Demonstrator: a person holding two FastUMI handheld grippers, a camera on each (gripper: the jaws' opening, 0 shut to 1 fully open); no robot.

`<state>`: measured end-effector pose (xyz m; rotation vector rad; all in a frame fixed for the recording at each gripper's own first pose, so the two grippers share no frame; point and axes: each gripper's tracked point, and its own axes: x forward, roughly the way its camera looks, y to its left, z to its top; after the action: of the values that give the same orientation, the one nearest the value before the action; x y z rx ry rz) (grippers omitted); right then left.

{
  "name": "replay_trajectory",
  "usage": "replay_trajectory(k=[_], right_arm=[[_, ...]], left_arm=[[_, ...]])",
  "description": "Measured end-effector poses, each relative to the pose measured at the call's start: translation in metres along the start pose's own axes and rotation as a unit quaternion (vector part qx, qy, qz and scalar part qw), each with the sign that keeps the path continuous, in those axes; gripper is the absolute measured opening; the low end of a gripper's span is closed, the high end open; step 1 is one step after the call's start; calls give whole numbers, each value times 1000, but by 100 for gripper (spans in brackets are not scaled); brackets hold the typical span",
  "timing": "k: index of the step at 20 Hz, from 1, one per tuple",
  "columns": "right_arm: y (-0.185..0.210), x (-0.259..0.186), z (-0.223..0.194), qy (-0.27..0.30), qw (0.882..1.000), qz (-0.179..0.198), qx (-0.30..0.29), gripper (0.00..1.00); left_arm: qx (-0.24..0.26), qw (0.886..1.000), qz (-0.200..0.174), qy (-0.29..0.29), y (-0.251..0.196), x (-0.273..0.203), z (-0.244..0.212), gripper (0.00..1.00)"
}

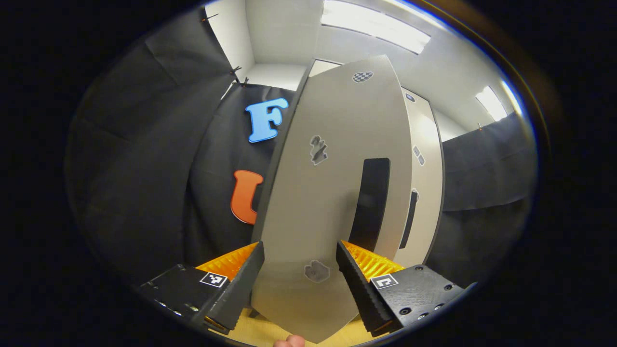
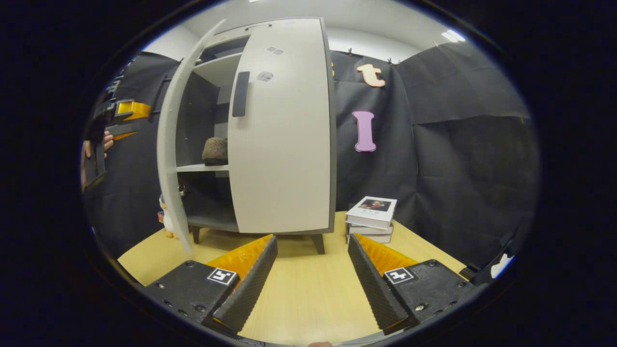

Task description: Grab one shoe with the right hand and put it into the shoe cabinet, grab the other shoe with the left hand and put it into the shoe cabinet; then close the right door with the right hand and the left door with the left hand.

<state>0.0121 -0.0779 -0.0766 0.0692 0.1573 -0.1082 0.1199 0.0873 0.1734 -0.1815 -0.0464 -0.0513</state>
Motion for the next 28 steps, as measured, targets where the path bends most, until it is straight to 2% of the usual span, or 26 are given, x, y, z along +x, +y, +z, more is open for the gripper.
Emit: replay_trajectory(k=[5,13,16,19,24,28], right_arm=[[-2,-6,4,-9,1000,-1,-3,96],[13,-7,-5,6,1000,21,-5,97],[22,-9,-7,8,999,34,-5,96],[29,-12,-9,12,999,46,-8,97],[36,-17,-15,20,998,57,-3,97],[34,-22,-12,14,998,53,-1,94]], left_arm=[[22,1000,-8,4,-19,1,-13,92],[44,999,-19,7,-48,-51,-35,92],[50,998,-29,18,-65,-69,-55,92],[69,997,-24,34,-71,-84,-79,92],[132,990,-23,44,-78,-107,-114,92],[138,987,-25,72,-83,-120,-149,90]])
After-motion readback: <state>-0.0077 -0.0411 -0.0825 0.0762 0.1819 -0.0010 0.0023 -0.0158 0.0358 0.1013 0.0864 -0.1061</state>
